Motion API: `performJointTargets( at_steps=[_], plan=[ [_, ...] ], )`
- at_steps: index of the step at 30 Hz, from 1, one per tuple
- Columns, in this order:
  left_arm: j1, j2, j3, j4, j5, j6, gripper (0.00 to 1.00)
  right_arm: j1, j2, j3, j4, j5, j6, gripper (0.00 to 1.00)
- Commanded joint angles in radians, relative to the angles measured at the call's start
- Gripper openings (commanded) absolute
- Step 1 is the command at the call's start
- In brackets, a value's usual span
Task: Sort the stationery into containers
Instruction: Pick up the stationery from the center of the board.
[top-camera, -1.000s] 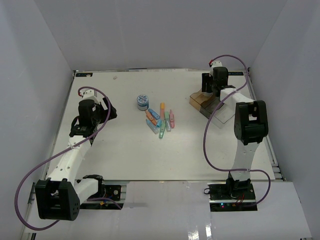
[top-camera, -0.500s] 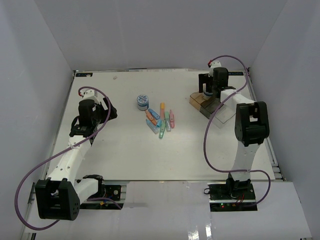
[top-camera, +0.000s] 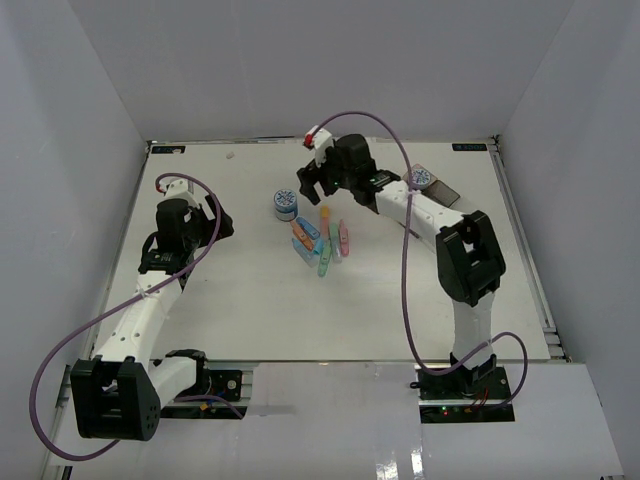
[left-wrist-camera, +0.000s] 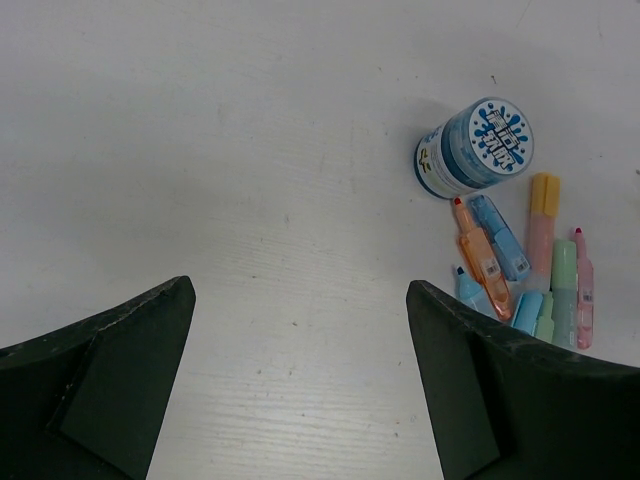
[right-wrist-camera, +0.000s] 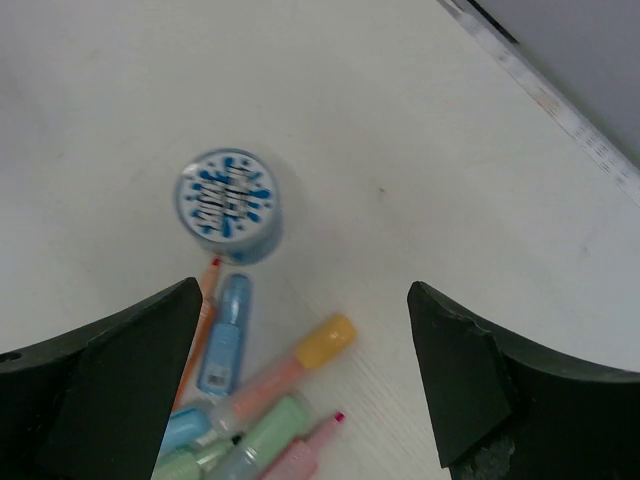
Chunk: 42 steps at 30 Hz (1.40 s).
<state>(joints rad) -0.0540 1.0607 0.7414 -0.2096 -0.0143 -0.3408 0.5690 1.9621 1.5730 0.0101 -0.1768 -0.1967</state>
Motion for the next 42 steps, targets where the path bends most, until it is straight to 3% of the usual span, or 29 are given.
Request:
performJointTargets(
  at_steps=[1,9,17,27,42],
  plan=[
    [0.005,-0.005,0.015,0.006,0.013,0.011,0.98,0.073,0.078,0.096,-0.056,-0.067,-0.053,0.90],
    [0.005,-0.008,0.012,0.013,0.062,0.020,0.98,0.161,0.240,0.265,-0.069,-0.008,-0.069,0.90],
    [0.005,-0.008,0.009,0.018,0.079,0.023,0.98,0.173,0.310,0.283,0.017,0.106,-0.033,0.90],
    [0.005,-0.004,0.009,0.016,0.088,0.023,0.98,0.173,0.320,0.257,0.083,0.119,-0.027,0.90],
    [0.005,-0.002,0.007,0.018,0.089,0.025,0.98,0.172,0.428,0.375,0.034,0.117,-0.009,0.99]
  ],
)
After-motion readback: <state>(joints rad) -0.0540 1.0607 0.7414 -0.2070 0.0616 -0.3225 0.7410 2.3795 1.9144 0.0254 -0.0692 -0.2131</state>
